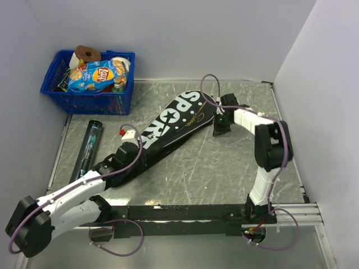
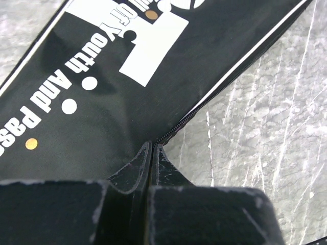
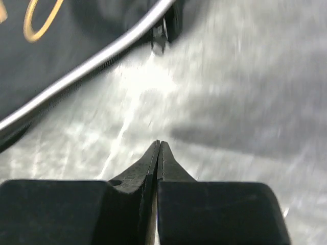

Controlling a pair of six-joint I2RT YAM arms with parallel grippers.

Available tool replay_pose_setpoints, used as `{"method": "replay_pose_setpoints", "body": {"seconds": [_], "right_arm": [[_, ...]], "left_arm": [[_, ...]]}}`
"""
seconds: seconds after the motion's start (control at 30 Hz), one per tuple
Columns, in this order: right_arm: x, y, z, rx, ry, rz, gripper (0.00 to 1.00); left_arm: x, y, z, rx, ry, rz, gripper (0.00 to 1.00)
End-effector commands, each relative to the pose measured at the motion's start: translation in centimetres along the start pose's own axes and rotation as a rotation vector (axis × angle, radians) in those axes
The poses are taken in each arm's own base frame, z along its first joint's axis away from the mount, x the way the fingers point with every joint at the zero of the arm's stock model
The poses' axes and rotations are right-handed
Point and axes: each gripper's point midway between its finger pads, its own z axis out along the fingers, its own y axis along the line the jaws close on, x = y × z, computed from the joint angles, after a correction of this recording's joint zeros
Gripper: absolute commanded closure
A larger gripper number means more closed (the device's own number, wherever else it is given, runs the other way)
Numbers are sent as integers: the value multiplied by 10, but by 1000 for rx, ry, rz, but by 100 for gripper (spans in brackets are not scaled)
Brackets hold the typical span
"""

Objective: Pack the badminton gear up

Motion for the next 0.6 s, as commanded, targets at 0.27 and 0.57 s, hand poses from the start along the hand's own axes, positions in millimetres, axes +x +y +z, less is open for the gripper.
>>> {"method": "replay_pose_setpoints", "body": {"seconds": [0.27,0.57], "right_arm": [[-84,41,-69,-107,-340,47,66],[-147,70,-57,-215,-375,47,67]], "left_arm": [[-43,-50,-26,203,-86,-111,34],[-61,-44,20,16,-103,-150,61]]}}
